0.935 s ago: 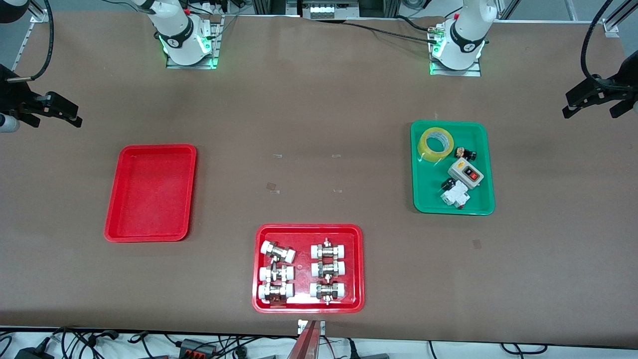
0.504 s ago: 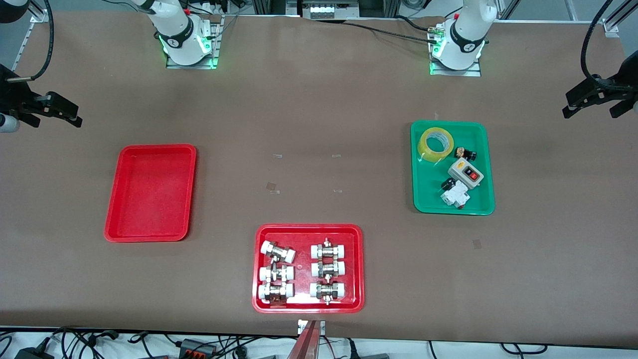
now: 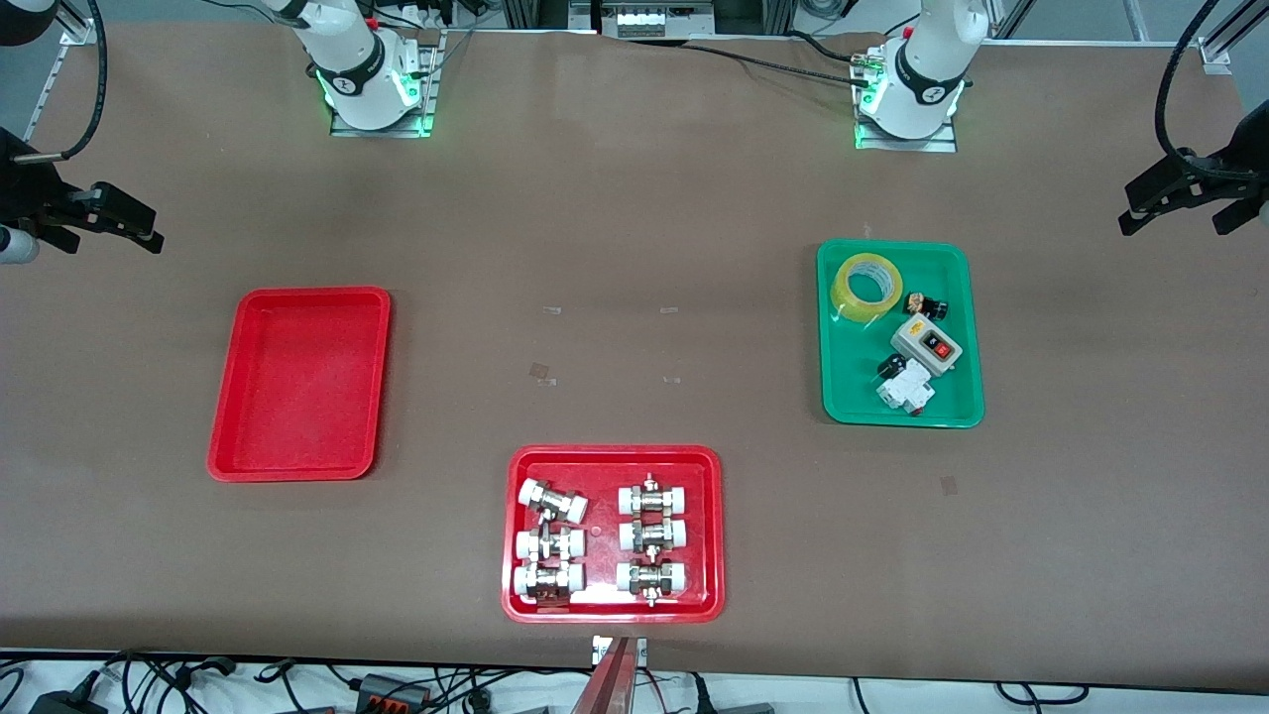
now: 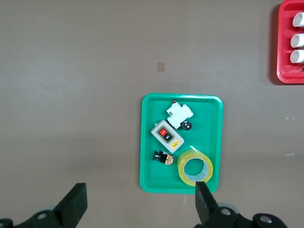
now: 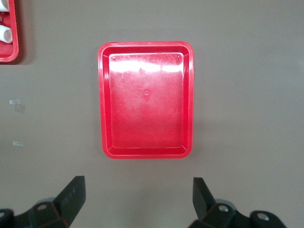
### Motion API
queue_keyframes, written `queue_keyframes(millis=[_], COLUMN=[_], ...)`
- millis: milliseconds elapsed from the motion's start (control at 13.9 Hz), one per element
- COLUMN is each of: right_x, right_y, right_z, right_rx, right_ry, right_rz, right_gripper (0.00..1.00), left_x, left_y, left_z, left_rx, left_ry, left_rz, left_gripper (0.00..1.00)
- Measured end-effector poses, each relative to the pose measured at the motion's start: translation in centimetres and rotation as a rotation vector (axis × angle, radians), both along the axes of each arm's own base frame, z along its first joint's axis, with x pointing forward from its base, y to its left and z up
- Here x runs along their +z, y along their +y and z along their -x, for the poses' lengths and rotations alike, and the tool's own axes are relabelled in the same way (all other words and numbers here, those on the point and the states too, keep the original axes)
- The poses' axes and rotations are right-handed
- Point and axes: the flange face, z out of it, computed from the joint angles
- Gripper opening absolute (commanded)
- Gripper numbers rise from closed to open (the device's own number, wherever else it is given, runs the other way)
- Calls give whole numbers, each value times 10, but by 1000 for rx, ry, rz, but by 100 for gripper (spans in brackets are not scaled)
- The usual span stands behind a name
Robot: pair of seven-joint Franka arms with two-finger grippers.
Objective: Left arm passes tape to right arm into tray
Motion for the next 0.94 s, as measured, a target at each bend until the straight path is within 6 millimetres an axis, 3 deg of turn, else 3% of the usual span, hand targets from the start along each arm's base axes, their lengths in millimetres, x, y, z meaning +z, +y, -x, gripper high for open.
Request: queue_keyframes(millis=[216, 432, 647, 935], right_x=[2, 2, 3, 2], right_y=[0, 0, 0, 0], right_z=[0, 0, 0, 0], right_rx=[1, 0, 0, 0], right_ry=[-3, -5, -5, -5], right_rz=[0, 0, 0, 0], right_gripper=[100, 100, 100, 100], left_x=[-18, -70, -153, -264], left_y=[-3, -20, -35, -44], left_z=[0, -2, -2, 18], left_rx=[-4, -27, -27, -22], left_ry=[41, 127, 172, 193], left_rz=[1, 30, 84, 80], left_gripper=[100, 100, 100, 100])
